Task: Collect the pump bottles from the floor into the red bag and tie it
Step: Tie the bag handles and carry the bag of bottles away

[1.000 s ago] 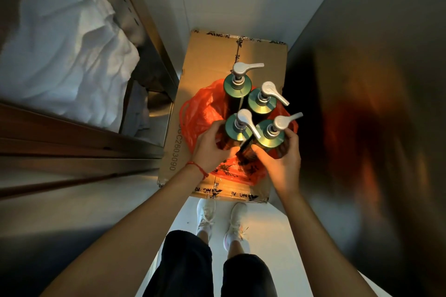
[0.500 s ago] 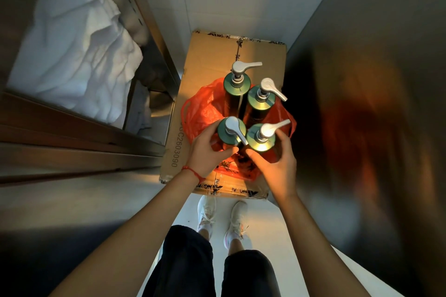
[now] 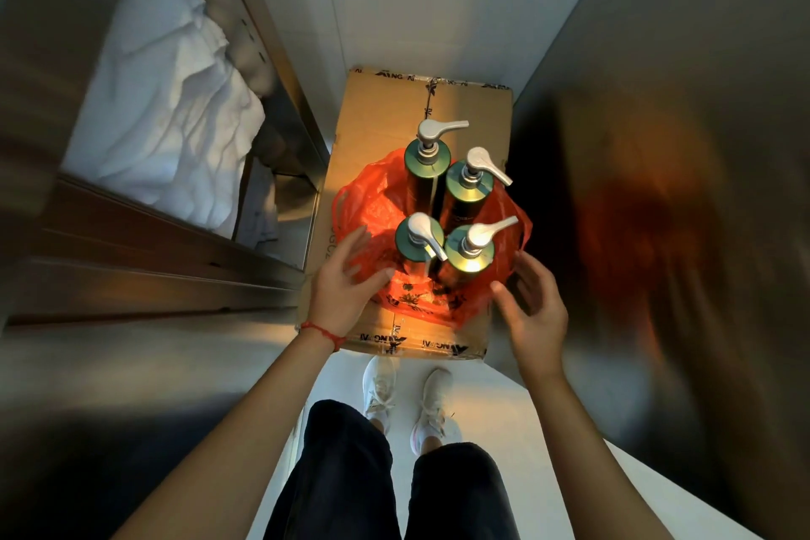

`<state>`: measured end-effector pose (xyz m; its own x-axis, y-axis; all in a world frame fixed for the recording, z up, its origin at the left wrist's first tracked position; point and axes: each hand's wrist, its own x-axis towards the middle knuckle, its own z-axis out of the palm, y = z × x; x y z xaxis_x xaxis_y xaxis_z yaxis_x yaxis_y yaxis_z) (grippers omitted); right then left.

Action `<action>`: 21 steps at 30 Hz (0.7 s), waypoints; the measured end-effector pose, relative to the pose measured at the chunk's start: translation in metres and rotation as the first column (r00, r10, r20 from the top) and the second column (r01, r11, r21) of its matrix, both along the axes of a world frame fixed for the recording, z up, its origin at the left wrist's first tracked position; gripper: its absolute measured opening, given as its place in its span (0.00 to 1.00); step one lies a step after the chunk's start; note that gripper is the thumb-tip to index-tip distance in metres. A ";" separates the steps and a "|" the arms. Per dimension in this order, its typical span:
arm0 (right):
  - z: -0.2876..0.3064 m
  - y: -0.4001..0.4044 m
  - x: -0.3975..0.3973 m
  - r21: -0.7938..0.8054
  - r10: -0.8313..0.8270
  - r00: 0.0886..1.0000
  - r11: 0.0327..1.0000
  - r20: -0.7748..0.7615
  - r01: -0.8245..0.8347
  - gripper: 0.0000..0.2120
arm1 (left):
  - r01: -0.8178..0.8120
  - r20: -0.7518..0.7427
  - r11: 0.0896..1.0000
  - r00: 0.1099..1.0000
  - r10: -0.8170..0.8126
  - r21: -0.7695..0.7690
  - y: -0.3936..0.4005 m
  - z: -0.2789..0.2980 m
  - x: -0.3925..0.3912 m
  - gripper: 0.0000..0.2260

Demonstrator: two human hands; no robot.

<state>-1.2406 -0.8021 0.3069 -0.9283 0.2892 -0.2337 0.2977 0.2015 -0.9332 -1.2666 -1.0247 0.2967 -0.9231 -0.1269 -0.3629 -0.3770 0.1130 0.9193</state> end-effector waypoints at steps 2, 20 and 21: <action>0.000 0.006 0.001 0.006 -0.077 0.997 0.997 0.018 0.077 0.19 | -0.090 0.010 0.996 0.996 0.090 -0.014 -0.009 0.000 0.001 0.26; -0.070 0.016 -0.066 0.048 -0.411 0.856 0.907 0.314 0.419 0.21 | -0.524 0.512 0.838 0.767 0.386 0.152 -0.033 -0.063 -0.078 0.15; -0.072 0.016 -0.066 0.054 -0.419 0.852 0.904 0.314 0.424 0.19 | -0.536 0.526 0.829 0.757 0.388 0.160 -0.033 -0.063 -0.080 0.13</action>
